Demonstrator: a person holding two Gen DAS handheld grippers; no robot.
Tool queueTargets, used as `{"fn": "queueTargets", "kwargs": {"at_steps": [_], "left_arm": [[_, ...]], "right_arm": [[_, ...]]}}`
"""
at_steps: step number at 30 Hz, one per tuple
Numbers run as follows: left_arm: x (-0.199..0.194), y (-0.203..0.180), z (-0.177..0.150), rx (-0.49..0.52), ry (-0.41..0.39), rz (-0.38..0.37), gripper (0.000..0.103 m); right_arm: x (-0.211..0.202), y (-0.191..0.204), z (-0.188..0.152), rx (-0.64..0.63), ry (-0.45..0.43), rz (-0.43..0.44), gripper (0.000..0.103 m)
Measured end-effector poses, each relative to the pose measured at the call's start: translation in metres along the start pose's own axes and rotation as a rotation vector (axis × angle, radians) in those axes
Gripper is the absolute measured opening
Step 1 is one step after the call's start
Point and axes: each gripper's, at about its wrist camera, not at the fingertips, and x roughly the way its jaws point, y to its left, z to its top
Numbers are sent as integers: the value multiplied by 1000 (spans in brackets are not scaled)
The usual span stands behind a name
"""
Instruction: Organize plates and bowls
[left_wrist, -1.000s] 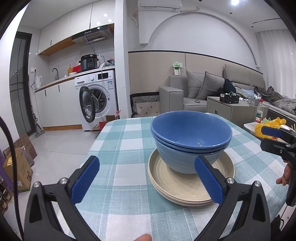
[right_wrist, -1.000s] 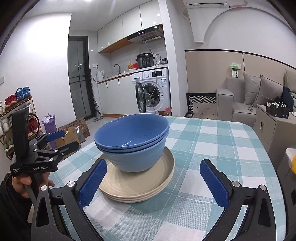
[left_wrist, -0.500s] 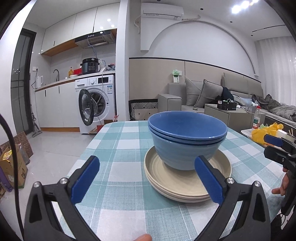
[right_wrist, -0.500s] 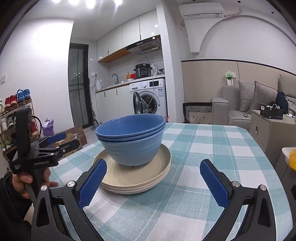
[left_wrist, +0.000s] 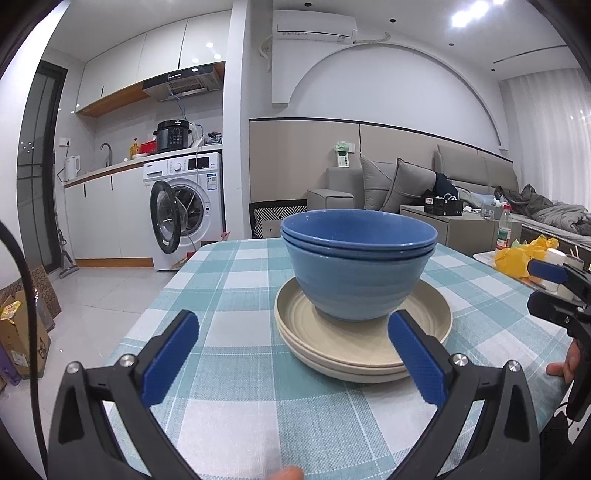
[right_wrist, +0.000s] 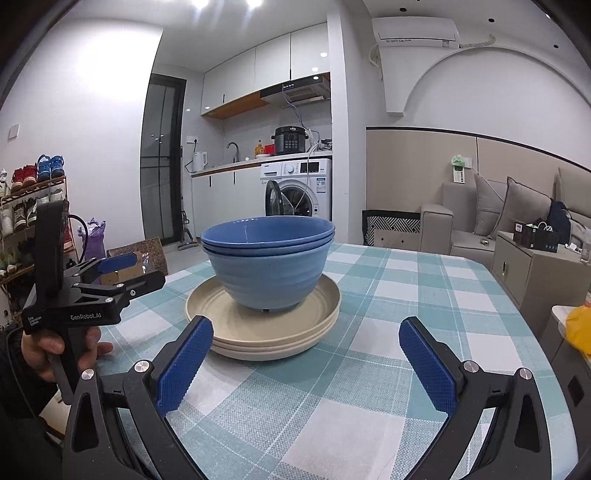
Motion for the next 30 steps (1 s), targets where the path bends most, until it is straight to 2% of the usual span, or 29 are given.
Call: {"fn": "queueTargets", "kwargs": {"at_steps": [30], "left_arm": [[-1, 4, -3, -27, 3, -26, 103]], "right_arm": [[2, 0, -4, -8, 0, -6, 103]]}}
